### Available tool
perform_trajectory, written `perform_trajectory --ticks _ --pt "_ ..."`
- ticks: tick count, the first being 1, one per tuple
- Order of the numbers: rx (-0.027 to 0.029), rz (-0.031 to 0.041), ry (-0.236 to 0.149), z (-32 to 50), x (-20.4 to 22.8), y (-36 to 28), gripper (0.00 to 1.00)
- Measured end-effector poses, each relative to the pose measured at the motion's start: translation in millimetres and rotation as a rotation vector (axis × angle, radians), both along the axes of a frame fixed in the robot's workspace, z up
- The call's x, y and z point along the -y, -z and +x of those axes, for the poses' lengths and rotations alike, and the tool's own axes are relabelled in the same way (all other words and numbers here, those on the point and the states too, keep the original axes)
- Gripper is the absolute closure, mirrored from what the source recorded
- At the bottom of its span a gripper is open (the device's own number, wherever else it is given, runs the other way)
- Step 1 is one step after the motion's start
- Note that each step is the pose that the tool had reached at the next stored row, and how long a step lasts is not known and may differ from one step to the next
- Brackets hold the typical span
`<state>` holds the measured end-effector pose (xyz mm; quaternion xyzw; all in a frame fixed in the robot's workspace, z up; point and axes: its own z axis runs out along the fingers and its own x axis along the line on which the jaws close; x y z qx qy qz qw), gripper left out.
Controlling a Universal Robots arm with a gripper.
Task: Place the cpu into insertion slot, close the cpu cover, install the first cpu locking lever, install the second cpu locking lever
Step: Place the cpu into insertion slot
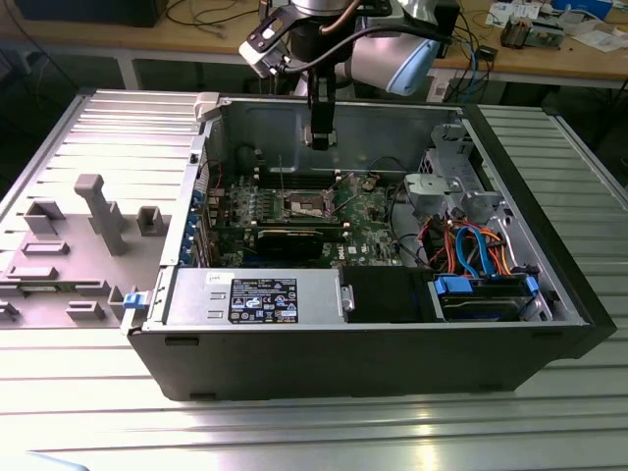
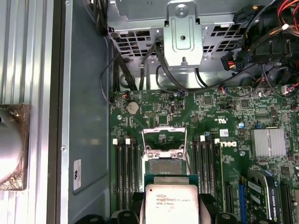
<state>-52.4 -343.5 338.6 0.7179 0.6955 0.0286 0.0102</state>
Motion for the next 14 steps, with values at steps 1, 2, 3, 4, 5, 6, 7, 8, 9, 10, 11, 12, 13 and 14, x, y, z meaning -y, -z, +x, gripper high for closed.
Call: perform_trajectory --ticks 1,2,3,4,5,6,7,8,9,10,11,12,13,14 --pt "0.0 0.0 0.0 0.0 0.0 0.0 0.45" --pt "0.0 0.0 0.0 0.0 0.0 0.0 0.45" --pt "0.0 0.0 0.0 0.0 0.0 0.0 0.45" --pt "-0.0001 0.0 0.0 0.0 0.0 0.0 0.45" --pt "0.0 0.0 0.002 -0.4 0.0 0.1 0.45" --pt "0.0001 0.0002 0.005 -2.2 0.0 0.3 0.45" --pt "0.0 0.0001 0.011 -2.8 0.0 0.6 0.45" --pt "-0.0001 0.0 0.024 -2.8 0.0 1.5 0.45" --pt "-0.0001 -0.0002 0.038 -2.9 0.0 3.3 0.45" --pt "-0.0058 -0.0011 0.05 -2.9 -0.1 5.4 0.45" --pt "-0.0105 -0.0014 0.051 -2.9 -0.1 7.6 0.45" --pt "-0.0106 -0.002 0.046 -2.9 -0.4 10.5 0.45" --pt "-0.0105 -0.002 0.041 -2.8 -0.6 12.6 0.45" --pt "-0.0105 -0.0022 0.031 -2.8 -1.0 14.5 0.45"
